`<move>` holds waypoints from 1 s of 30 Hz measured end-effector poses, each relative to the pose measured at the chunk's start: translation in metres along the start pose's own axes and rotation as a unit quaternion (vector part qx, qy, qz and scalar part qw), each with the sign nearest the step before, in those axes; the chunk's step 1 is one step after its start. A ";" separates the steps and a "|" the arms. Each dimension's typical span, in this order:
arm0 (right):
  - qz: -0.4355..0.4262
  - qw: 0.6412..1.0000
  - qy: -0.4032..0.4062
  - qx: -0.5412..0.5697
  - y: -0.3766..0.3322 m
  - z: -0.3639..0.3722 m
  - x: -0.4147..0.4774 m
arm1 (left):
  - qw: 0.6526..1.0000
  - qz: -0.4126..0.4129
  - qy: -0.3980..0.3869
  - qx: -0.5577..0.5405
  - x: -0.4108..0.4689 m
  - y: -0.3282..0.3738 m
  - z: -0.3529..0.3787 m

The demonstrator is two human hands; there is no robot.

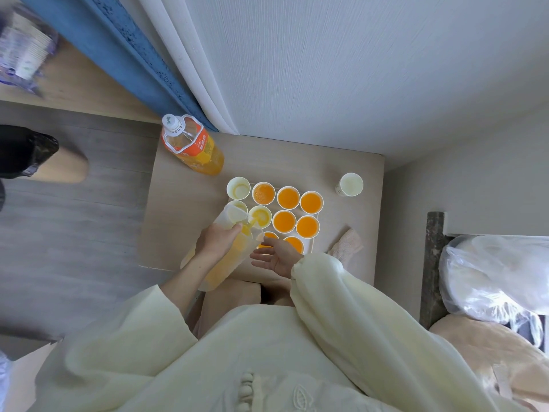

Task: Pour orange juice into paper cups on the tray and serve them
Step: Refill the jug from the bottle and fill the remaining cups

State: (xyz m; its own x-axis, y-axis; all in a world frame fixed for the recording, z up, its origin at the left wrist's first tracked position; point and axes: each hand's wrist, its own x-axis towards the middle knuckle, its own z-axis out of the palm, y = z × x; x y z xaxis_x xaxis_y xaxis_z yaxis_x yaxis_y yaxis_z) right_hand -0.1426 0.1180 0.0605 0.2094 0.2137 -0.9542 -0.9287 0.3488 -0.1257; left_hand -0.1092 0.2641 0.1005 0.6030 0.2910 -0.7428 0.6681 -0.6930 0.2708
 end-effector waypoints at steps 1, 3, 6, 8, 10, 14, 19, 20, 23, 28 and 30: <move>0.000 1.000 0.000 0.000 0.000 0.000 0.000 | 1.000 0.000 0.000 0.000 0.000 0.000 0.000; 0.000 1.000 0.000 -0.001 0.000 0.000 -0.001 | 1.000 0.000 -0.001 -0.001 -0.001 0.000 0.000; -0.001 1.000 0.003 0.000 0.001 0.001 0.000 | 1.000 0.001 0.001 -0.004 -0.001 0.000 0.000; -0.002 1.000 0.005 -0.001 0.001 0.001 0.000 | 1.000 0.002 0.005 -0.003 -0.003 0.000 0.000; -0.002 1.000 0.003 0.000 0.001 0.001 -0.001 | 1.000 0.003 0.006 -0.002 -0.003 -0.001 0.000; -0.003 1.000 0.000 -0.002 0.002 0.000 -0.001 | 1.000 0.005 0.005 -0.001 -0.003 -0.002 -0.001; -0.006 1.000 -0.002 -0.003 0.004 0.000 0.000 | 1.000 0.003 0.003 0.003 -0.002 -0.004 -0.001; -0.006 1.000 -0.003 -0.003 0.005 0.000 0.000 | 1.000 0.004 0.005 0.002 -0.002 -0.004 -0.001; -0.008 1.000 -0.004 -0.001 0.005 0.000 0.000 | 1.000 0.006 0.007 -0.002 -0.002 -0.005 -0.001; -0.011 1.000 0.000 -0.004 0.005 0.001 0.001 | 1.000 0.002 0.003 0.004 0.000 -0.005 -0.002; -0.009 1.000 0.001 -0.002 0.005 0.002 0.001 | 1.000 0.003 0.002 0.006 0.000 -0.005 -0.002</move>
State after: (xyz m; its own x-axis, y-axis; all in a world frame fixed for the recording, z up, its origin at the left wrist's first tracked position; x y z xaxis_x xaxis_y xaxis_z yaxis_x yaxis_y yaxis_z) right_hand -0.1466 0.1217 0.0592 0.2261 0.2056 -0.9521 -0.9258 0.3492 -0.1445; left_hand -0.1122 0.2689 0.1002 0.6086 0.2900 -0.7386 0.6596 -0.7023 0.2678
